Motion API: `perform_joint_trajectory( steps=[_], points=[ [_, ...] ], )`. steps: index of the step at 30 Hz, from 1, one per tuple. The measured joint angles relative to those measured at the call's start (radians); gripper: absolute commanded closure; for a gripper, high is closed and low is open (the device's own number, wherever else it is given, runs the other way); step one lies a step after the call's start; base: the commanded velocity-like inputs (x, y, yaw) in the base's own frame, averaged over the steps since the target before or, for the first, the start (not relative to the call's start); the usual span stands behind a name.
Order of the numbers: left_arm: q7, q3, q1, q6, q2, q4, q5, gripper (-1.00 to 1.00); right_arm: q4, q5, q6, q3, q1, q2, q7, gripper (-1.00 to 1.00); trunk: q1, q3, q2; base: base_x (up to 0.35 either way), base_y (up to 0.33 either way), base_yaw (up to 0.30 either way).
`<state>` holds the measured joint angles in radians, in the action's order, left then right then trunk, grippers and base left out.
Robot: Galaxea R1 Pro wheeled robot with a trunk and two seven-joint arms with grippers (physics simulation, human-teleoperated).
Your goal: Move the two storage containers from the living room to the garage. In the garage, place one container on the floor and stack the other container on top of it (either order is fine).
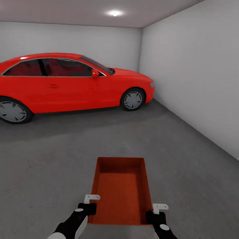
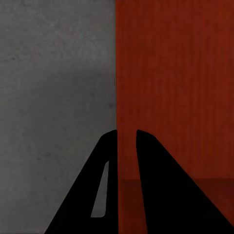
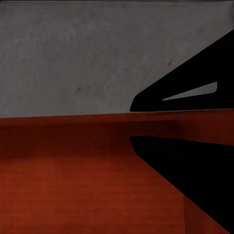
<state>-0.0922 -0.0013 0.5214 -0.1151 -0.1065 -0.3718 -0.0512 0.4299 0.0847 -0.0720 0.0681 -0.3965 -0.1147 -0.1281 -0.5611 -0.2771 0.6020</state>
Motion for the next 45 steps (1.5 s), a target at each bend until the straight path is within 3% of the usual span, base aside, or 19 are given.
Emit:
perform_joint_trajectory(
  steps=[45],
  points=[
    [0.002, 0.000, 0.000, -0.003, 0.002, 0.000, 0.000, 1.00, 0.000, 0.000, 0.004, -0.001, 0.000, -0.002, -0.002, 1.00, 0.000, 0.000, 0.000, 0.000, 0.000, -0.279]
  ],
)
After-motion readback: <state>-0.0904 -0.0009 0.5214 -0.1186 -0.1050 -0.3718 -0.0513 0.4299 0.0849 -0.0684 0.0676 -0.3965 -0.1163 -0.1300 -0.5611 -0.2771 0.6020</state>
